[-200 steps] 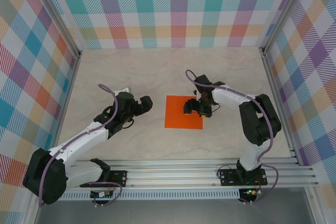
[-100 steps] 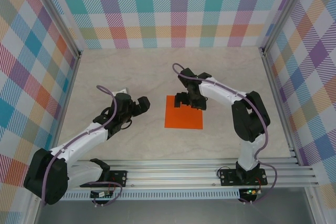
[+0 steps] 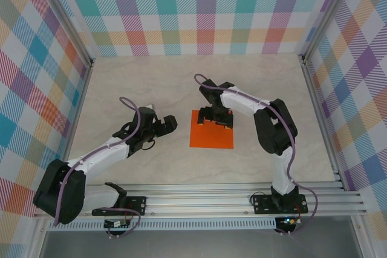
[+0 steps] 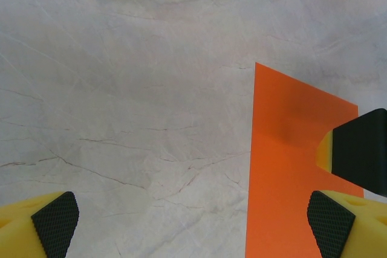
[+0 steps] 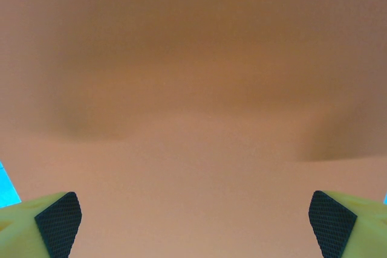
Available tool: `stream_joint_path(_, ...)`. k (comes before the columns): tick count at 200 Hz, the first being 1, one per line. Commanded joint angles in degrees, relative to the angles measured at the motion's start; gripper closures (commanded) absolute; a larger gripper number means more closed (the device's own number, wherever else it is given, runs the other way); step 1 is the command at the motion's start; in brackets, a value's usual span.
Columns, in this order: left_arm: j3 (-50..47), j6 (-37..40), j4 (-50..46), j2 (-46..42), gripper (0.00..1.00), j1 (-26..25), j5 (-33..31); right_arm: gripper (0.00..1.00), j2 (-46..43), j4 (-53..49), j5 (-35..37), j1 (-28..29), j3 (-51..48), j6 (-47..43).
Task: Fold a paper plane with a square sheet of paper (pick it up from the middle)
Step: Fold a square sheet of paper at the center of the table.
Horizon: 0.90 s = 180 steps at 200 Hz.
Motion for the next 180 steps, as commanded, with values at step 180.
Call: stream_joint_path(180, 2.64, 2.49, -0.46, 1.41, 0.00, 0.84, 1.11, 0.00, 12.43, -7.27, 3.47, 1.82, 5.01, -2.63)
